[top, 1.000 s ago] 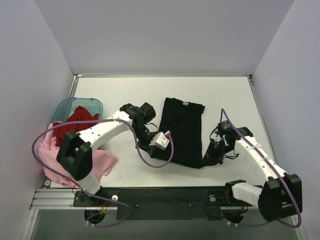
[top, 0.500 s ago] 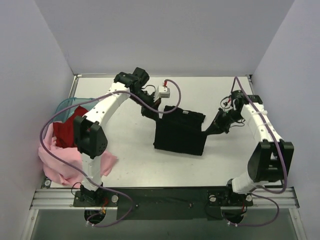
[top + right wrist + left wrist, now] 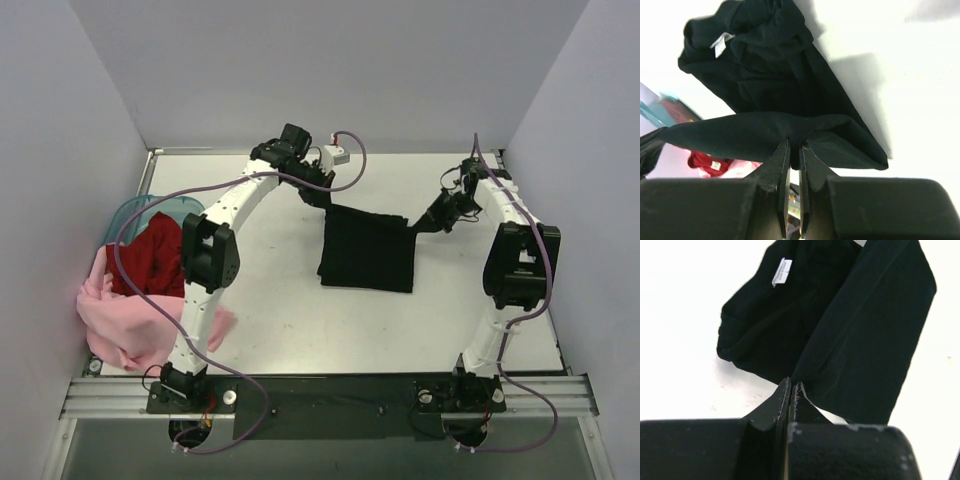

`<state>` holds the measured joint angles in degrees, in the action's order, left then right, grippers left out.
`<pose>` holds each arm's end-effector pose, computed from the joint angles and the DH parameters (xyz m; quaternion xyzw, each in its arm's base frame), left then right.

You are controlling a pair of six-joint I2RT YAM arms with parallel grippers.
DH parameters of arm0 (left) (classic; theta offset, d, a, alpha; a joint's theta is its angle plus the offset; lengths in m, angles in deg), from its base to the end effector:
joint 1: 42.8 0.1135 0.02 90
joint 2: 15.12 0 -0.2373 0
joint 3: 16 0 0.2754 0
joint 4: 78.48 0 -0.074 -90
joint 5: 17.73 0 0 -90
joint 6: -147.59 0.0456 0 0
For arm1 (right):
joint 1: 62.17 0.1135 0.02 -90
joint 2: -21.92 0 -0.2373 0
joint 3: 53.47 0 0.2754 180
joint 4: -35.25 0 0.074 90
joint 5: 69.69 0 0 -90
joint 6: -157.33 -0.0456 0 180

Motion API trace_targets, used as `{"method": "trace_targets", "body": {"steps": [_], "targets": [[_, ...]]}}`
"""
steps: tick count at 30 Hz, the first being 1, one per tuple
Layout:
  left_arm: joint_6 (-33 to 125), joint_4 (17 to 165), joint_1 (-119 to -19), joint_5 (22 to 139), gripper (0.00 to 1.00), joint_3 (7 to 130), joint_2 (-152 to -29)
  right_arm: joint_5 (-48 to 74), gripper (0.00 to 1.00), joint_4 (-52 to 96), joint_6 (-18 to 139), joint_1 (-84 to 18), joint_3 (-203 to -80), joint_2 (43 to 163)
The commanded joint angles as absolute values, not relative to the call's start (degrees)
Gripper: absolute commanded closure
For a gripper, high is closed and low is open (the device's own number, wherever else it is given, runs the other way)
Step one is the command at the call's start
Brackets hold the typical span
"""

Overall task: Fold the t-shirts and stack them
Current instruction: Fold the long partially folded tshirt into a neat square

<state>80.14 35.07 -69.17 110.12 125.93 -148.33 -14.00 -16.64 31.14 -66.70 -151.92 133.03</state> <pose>0.4476 -0.2531 0.2352 0.4583 0.7898 -0.3201 0.2523 0.4229 -0.0077 0.1737 0.2634 0.8964 0.3342 0.1240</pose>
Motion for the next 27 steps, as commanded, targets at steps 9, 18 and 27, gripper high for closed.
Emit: {"method": "trace_targets", "body": {"steps": [9, 18, 27], "targets": [[71.2, 53.3, -68.6, 100.5, 1.0, 129.1, -154.0, -7.7, 1.0, -7.0, 21.8, -68.2, -157.7, 139.2], [69.2, 60.7, -68.6, 95.0, 0.81, 128.8, -158.3, -7.2, 0.65, 2.9, 17.9, -68.2, -161.4, 145.6], [66.6, 62.8, -67.1, 89.8, 0.43, 131.6, -157.1, -4.7, 0.52, 3.7, 32.7, -67.4, -168.5, 141.0]]}}
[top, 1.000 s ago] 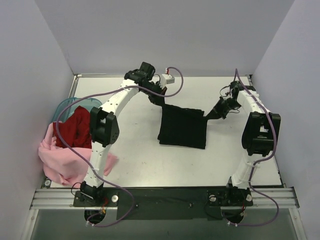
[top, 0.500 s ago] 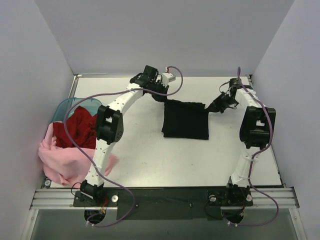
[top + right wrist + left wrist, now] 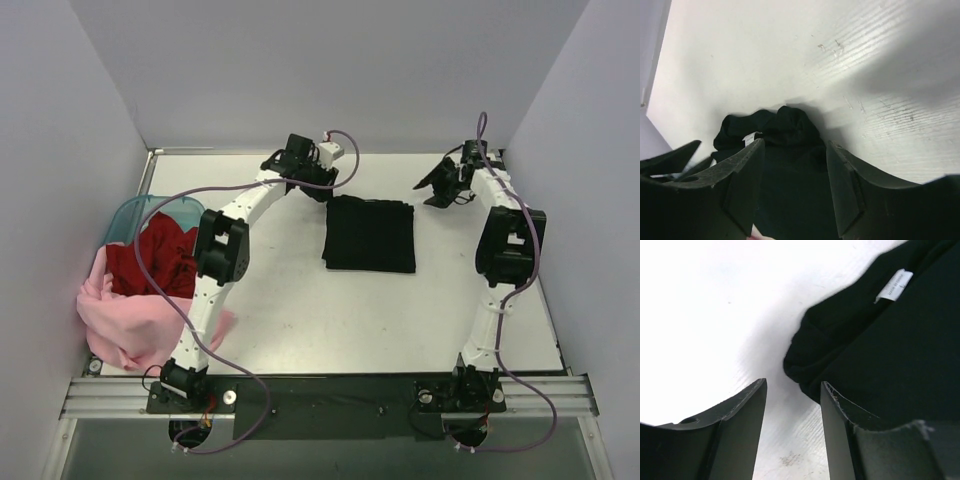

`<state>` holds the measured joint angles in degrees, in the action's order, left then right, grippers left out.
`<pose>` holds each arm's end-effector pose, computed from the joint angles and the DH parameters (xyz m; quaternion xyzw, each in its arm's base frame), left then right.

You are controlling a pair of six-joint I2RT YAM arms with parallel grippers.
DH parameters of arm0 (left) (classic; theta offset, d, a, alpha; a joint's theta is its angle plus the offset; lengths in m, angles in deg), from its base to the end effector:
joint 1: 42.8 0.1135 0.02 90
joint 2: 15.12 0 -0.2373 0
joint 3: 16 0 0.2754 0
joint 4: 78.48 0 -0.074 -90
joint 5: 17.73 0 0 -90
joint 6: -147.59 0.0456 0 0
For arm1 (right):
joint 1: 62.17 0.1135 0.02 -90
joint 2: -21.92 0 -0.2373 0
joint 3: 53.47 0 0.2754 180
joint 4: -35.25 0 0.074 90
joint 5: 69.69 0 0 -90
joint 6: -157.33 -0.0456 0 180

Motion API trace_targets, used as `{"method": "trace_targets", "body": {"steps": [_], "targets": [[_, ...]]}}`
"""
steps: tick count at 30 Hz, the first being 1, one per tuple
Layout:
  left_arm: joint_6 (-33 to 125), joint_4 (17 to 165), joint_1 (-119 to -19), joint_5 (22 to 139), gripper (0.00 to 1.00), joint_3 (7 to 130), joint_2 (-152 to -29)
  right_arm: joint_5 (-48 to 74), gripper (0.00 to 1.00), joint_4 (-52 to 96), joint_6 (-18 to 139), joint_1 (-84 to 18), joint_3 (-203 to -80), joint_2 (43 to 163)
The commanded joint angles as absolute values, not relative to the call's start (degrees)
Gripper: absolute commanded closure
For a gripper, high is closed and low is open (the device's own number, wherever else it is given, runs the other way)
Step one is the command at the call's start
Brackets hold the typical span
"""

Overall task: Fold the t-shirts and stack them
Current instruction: Fold the long partially folded tshirt into a neat square

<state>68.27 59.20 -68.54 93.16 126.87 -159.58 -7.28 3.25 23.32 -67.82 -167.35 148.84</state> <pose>0.5085 -0.2632 0.1629 0.3502 0.8375 -0.2158 0.3598 0.5113 -0.0294 0.1601 0.2941 0.8527 0.3301 0.2783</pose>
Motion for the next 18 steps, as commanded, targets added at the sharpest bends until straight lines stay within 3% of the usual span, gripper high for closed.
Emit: {"method": "trace_targets", "body": {"steps": [1, 4, 6, 8, 10, 11, 13, 18], "targets": [[66.6, 62.0, -67.0, 90.2, 0.48, 131.5, -156.3, -4.1, 0.54, 3.8, 35.8, -67.2, -165.9, 139.4], [68.0, 61.2, -67.5, 95.7, 0.6, 128.4, -152.3, -5.6, 0.73, 3.4, 39.7, -65.4, -160.8, 135.4], [68.0, 59.8, -68.6, 101.3, 0.6, 126.8, -151.5, -6.4, 0.63, 0.4, 43.2, -64.3, -159.9, 136.5], [67.1, 59.1, -69.2, 103.7, 0.6, 125.9, -151.8, -4.5, 0.62, -3.0, 46.1, -63.2, -162.5, 138.6], [66.7, 59.6, -69.5, 106.4, 0.68, 124.9, -152.1, -5.6, 0.78, -5.0, 50.4, -62.5, -165.8, 141.4], [66.8, 59.8, -69.6, 107.3, 0.69, 124.4, -152.4, -5.8, 0.88, -7.1, 51.2, -61.1, -167.4, 142.6], [66.7, 59.8, -70.0, 110.2, 0.69, 124.6, -153.8, -8.1, 1.0, -9.8, 51.6, -60.3, -171.8, 148.1], [62.3, 62.6, -70.0, 105.1, 0.69, 125.5, -158.1, -11.7, 1.0, -10.5, 44.7, -59.6, -178.7, 156.4]]}}
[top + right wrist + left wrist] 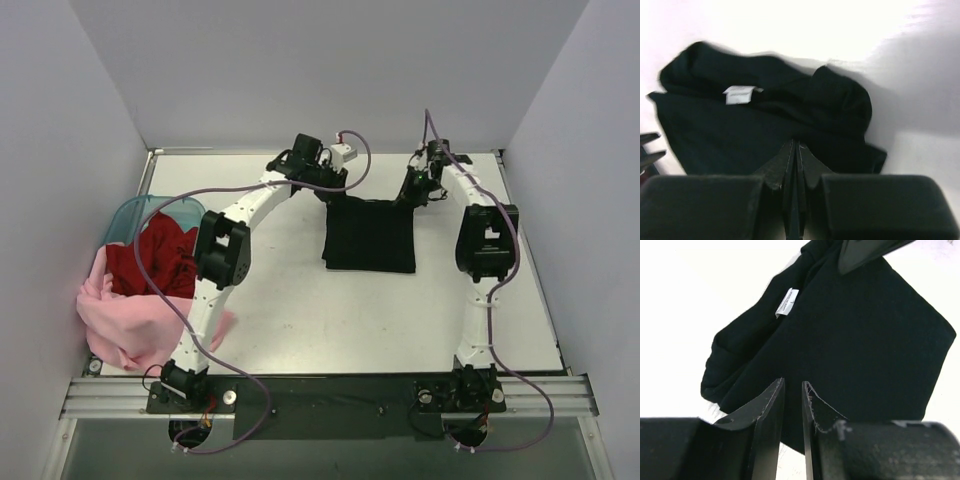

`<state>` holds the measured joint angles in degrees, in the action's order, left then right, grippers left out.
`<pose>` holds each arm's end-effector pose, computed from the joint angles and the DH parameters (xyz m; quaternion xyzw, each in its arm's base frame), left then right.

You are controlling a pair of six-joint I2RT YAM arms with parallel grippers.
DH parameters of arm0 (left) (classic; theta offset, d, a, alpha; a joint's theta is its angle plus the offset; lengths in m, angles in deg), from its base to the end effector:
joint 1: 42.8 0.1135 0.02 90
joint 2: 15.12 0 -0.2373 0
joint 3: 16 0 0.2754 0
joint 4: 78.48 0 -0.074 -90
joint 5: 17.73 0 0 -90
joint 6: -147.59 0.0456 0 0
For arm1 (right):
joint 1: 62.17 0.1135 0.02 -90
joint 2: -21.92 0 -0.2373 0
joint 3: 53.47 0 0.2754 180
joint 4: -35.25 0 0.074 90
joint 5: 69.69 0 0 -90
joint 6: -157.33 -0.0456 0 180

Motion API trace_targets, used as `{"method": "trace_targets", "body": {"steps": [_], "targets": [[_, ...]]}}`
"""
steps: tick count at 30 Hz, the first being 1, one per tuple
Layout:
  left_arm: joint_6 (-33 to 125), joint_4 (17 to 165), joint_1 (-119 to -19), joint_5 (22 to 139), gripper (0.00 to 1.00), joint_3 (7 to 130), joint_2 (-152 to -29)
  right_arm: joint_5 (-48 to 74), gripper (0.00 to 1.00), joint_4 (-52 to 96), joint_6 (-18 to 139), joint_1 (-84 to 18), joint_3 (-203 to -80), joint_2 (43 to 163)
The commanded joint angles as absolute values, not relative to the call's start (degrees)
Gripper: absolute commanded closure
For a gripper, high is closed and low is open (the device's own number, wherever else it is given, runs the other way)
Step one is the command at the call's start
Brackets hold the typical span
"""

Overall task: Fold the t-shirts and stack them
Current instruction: Fold the long partially folded tshirt into a neat square, then put the neatly folded tshirt into the corner of the board with the right arm

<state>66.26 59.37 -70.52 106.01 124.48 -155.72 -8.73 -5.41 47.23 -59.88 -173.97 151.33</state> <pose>0.4854 -0.2836 0.1883 0.3848 0.7947 -0.3258 0.3379 0.5153 0.0428 0.1675 0.0550 0.9109 0.2957 0.2825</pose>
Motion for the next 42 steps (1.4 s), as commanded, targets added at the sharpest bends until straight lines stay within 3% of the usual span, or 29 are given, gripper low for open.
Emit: {"method": "trace_targets", "body": {"steps": [1, 5, 15, 17, 22, 24, 29, 34, 38, 42], "targets": [[60.5, 63.7, -69.8, 103.8, 0.69, 126.7, -159.8, -11.5, 1.0, -10.3, 43.8, -59.5, -179.9, 158.7], [60.1, 66.0, -69.4, 97.8, 0.69, 128.2, -162.8, -7.6, 1.0, -8.4, 36.9, -60.1, -185.5, 162.7], [59.4, 65.3, -69.1, 89.9, 0.64, 129.1, -164.2, -5.4, 0.99, 2.1, 27.4, -61.9, -178.8, 157.2], [60.1, 65.4, -68.6, 89.9, 0.61, 129.8, -162.9, -5.3, 0.91, 1.9, 28.3, -61.9, -177.9, 154.2], [63.1, 64.2, -67.8, 92.0, 0.54, 132.3, -158.7, -4.0, 0.52, -3.2, 36.5, -65.7, -173.7, 145.6], [63.6, 62.7, -67.7, 93.8, 0.53, 132.7, -156.8, -2.6, 0.46, -6.5, 41.4, -65.5, -171.3, 142.2], [61.3, 58.3, -68.5, 103.3, 0.54, 126.4, -150.6, 0.4, 0.47, -10.3, 47.5, -64.5, -161.6, 135.9], [62.0, 56.5, -72.8, 110.0, 0.72, 115.2, -145.6, -4.0, 0.66, -8.6, 46.7, -61.1, -155.6, 134.2], [58.9, 58.7, -72.5, 108.2, 0.79, 107.8, -145.5, -4.7, 0.67, -7.2, 44.1, -60.8, -152.5, 135.7], [61.3, 59.3, -71.9, 103.3, 0.79, 103.6, -146.2, -3.6, 0.69, -7.0, 44.1, -60.3, -152.9, 138.6]]}}
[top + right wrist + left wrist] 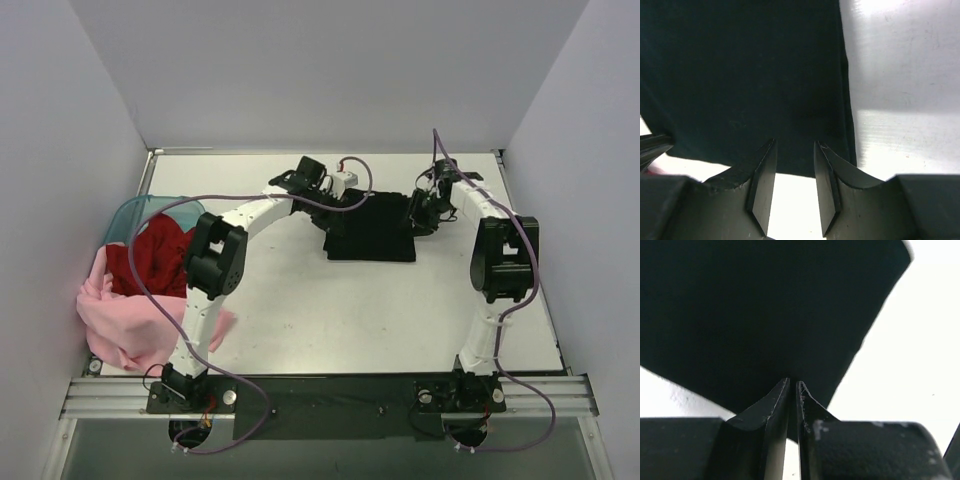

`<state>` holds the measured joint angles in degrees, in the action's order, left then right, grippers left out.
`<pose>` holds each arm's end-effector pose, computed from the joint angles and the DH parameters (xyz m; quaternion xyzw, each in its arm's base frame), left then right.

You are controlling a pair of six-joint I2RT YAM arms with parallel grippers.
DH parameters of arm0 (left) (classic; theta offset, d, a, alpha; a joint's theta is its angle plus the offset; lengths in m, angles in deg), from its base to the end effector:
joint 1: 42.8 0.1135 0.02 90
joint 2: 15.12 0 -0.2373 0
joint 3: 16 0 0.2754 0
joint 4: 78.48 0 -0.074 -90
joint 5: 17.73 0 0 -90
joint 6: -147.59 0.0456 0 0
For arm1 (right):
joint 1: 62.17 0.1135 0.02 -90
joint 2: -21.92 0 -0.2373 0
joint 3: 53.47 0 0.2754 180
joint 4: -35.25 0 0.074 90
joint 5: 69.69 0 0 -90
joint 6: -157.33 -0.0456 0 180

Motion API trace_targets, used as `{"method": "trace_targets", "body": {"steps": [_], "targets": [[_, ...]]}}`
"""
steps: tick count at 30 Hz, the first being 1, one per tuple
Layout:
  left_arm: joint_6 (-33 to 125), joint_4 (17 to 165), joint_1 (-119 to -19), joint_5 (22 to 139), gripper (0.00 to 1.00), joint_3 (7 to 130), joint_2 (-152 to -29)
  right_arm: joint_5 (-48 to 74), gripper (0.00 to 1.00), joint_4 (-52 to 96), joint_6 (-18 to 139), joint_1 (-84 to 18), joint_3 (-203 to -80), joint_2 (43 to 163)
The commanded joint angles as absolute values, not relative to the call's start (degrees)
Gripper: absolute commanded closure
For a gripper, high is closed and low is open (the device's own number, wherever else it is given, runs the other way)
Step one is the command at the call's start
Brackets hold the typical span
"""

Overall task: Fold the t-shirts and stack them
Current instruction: Put the neatly folded tshirt into the corner of the board with the right arm

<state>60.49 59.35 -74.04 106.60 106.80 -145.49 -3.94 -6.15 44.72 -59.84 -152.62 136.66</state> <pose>0.4303 -0.2911 0.1728 0.3604 0.8278 -0.3492 0.2510 0.4464 0.0369 0.1581 0.1063 0.9333 0.2566 0.2277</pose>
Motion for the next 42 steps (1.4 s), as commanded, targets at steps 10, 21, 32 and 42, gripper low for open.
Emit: {"method": "trace_targets", "body": {"steps": [10, 21, 32, 42], "targets": [[64.0, 59.0, -71.9, 100.7, 0.79, 104.2, -146.4, -1.7, 0.4, -8.1, 45.3, -61.9, -156.0, 137.6], [62.2, 54.7, -69.9, 104.7, 0.71, 106.5, -143.4, -14.2, 0.58, -1.3, 39.2, -62.9, -157.9, 148.7], [65.3, 52.5, -65.3, 103.0, 0.69, 106.3, -138.1, -18.9, 1.0, 0.2, 42.0, -64.4, -157.1, 147.1], [68.9, 51.9, -62.5, 100.0, 0.68, 98.1, -129.3, -4.2, 1.0, -31.2, 61.9, -67.4, -155.9, 138.0]]}}
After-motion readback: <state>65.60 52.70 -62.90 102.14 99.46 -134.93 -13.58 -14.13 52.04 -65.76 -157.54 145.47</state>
